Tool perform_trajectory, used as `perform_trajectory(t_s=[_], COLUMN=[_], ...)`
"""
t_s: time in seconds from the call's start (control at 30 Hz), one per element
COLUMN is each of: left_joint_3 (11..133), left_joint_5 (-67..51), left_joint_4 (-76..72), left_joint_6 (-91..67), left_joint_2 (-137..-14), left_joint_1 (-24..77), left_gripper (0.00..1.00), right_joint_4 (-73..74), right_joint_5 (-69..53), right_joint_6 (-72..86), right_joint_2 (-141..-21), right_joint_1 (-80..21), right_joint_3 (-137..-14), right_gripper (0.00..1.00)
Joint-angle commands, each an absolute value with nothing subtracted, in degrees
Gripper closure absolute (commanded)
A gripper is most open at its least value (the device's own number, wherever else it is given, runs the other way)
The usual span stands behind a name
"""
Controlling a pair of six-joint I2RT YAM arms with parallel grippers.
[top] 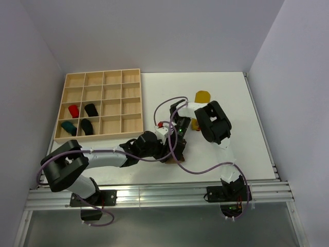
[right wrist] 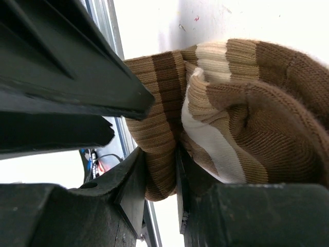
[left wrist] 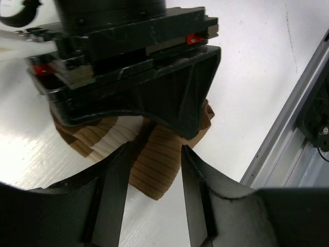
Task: Roll the socks
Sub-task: Roll the sock at the center of the board.
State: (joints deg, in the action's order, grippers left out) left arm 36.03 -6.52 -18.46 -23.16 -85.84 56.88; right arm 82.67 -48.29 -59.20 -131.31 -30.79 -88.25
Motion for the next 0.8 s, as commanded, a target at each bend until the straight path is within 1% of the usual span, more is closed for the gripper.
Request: perform_trajectory(t_s=[0.0, 0.13, 0.2, 0.3, 0.43, 0.5, 0.6, 0.63, 0.7, 0.73, 0.77], left_joint_3=[38.4, 38.7, 38.6, 38.6, 37.5, 37.2, 35.9, 35.4, 34.8, 34.2, 33.9], left_joint_5=[-10.0, -12.3, -12.9, -12.7, -12.7, -12.8, -12.7, -12.8, -13.1, -13.1, -13.8], left_joint_4=[-22.1, -22.9, -23.3, -23.0, -24.0, -24.3, -25.7, -26.2, -26.5, -26.8, -27.2], left_joint_6=[-21.2, -21.5, -21.7, -22.1, -23.6, -24.4, -25.9, -26.3, -27.6, -28.0, -29.0], left_joint_2=[-87.1, -88.9, -89.4, -90.9, -92.7, -93.3, -94.3, -94.8, -95.3, -95.8, -96.1], left_joint_1=[57.2, 57.2, 57.2, 57.2, 57.2, 57.2, 57.2, 57.1, 57.0, 57.0, 56.7], left_gripper=[0.51, 0.51, 0.52, 0.56, 0.64, 0.66, 0.77, 0.85, 0.93, 1.0, 1.0], right_joint_4=[82.4, 82.3, 82.0, 81.2, 80.1, 79.0, 78.6, 77.8, 76.5, 74.5, 73.4], right_joint_5=[-45.4, -45.2, -45.2, -45.2, -45.3, -45.2, -45.7, -45.8, -45.9, -45.7, -45.2], right_joint_6=[-60.2, -59.6, -59.1, -57.7, -56.3, -55.5, -55.0, -54.4, -54.0, -52.7, -52.1], right_joint_2=[-133.5, -134.2, -134.5, -134.5, -133.9, -132.5, -131.0, -130.6, -128.4, -127.4, -126.5], right_joint_1=[-30.5, -30.2, -30.1, -30.0, -30.0, -30.0, -29.9, -29.9, -30.0, -29.8, -29.7], right_joint_3=[-90.0, -90.4, -90.5, -90.7, -90.4, -89.5, -88.9, -88.3, -87.3, -86.7, -85.3], right_gripper=[0.73, 0.73, 0.73, 0.73, 0.72, 0.68, 0.62, 0.6, 0.56, 0.54, 0.51])
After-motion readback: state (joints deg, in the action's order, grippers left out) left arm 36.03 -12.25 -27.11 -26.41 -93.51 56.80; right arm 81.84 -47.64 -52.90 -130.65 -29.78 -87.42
